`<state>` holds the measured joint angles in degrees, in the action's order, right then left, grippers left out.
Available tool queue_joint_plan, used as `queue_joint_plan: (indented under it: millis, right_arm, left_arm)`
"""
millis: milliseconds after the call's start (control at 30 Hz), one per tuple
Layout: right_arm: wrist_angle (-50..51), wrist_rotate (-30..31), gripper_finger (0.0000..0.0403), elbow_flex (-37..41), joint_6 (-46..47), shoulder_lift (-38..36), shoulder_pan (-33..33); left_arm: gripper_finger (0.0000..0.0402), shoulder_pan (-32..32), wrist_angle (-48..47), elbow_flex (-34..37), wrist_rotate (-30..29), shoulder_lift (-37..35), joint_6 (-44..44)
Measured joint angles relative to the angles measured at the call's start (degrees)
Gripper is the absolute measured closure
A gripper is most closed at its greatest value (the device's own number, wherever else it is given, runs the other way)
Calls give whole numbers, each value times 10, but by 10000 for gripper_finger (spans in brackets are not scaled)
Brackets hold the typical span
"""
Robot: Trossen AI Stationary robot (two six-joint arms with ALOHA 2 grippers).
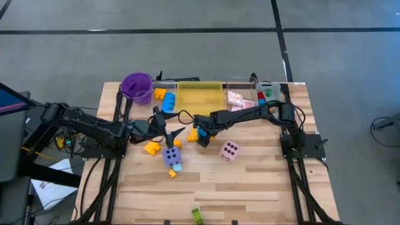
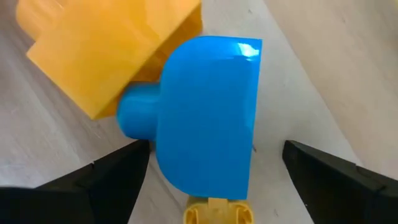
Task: Pick & Place Toys
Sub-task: Put the large blue game piece into the white transparent bin
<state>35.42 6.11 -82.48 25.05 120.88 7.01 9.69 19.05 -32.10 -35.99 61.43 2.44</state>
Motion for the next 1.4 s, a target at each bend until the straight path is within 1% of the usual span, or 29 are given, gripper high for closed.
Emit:
queue_joint_plan:
  millis: [133,300,400,533,567,733,867,967,1067,1133,1167,1267,1400]
  right_arm:
    - [-6,24,68,1,0,-2,-3]
    - [-27,31,124,1,5,1,-2]
    - [-36,42,169,1,17,2,-2]
    - [-47,52,248,1,19,2,-10]
    - [-48,54,261,2,16,1,-12]
    - [-48,65,263,2,15,0,-31]
    - [-37,73,271,1,15,-1,-46]
    - [1,80,262,-3,20,-11,-55]
    - [35,109,258,-18,20,-21,-63]
    - [67,140,271,-24,15,-43,-71]
    - [57,154,280,-27,15,-54,-75]
    - [76,193,313,-25,8,-92,-89]
    - [76,246,353,-25,-4,-147,-110]
  left_arm:
    - [85,0,0,0,1,0,0]
    - [85,0,0,0,0,0,0]
    - [85,0,0,0,0,0,0]
    - [85,0,0,0,0,0,0]
    - [85,0,0,0,0,0,0]
    - [85,0,0,0,-1,0,0]
    - [85,0,7,0,-16,0,0]
    - [85,0,15,0,-22,0,0]
    - [85,0,30,0,-24,0,0]
    - [85,0,44,0,-25,0,0]
    - [85,0,49,0,-25,0,0]
    - [84,0,70,-1,-27,-6,8]
    - [84,-1,68,-2,-38,-35,34]
